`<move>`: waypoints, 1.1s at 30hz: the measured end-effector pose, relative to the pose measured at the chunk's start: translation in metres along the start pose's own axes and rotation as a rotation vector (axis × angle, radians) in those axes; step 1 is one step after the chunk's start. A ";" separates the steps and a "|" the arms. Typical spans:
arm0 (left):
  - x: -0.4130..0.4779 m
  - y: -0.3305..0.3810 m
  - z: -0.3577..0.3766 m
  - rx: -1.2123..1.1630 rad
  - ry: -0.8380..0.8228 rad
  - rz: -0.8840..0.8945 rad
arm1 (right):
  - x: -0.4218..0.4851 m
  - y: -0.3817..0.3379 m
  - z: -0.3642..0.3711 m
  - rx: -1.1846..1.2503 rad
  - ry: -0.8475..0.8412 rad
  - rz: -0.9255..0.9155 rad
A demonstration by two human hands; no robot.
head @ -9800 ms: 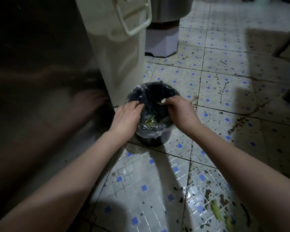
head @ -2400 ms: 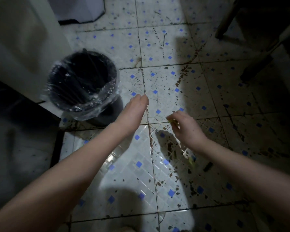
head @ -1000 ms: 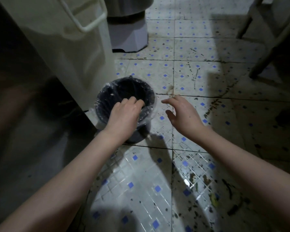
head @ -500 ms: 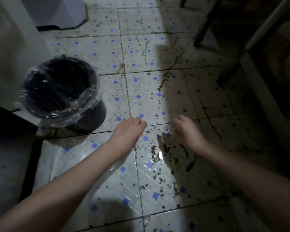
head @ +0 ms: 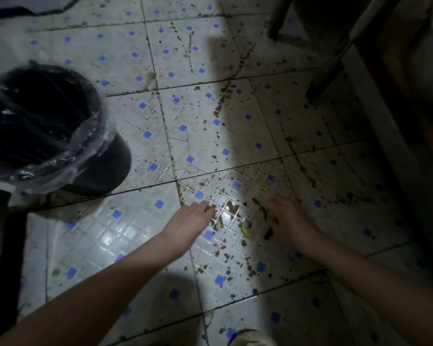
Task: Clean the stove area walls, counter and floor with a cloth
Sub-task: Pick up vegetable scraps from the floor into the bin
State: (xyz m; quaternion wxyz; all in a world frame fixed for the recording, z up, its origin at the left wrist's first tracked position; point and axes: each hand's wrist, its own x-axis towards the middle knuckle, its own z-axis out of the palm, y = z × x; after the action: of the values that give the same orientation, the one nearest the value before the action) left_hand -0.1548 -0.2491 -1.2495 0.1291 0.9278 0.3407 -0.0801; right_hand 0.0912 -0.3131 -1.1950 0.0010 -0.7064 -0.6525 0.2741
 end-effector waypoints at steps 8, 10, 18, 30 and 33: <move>0.018 0.010 0.004 0.020 -0.058 0.053 | 0.002 0.019 0.010 0.029 -0.026 0.079; 0.023 0.014 0.002 0.013 -0.058 0.068 | 0.002 0.023 0.011 0.027 -0.048 0.100; 0.030 0.022 -0.001 0.011 -0.064 0.092 | 0.003 0.018 0.015 0.046 -0.128 0.166; 0.028 0.023 -0.010 0.094 -0.152 0.124 | 0.011 0.024 0.027 -0.110 -0.333 -0.006; 0.027 0.024 -0.010 0.073 -0.135 0.109 | 0.010 0.025 0.027 -0.109 -0.334 -0.016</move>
State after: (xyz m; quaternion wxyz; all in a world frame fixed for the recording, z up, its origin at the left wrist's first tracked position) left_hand -0.1183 -0.2474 -1.2418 0.1222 0.9415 0.2772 -0.1476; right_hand 0.1034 -0.3176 -1.2310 -0.1434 -0.6447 -0.6632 0.3520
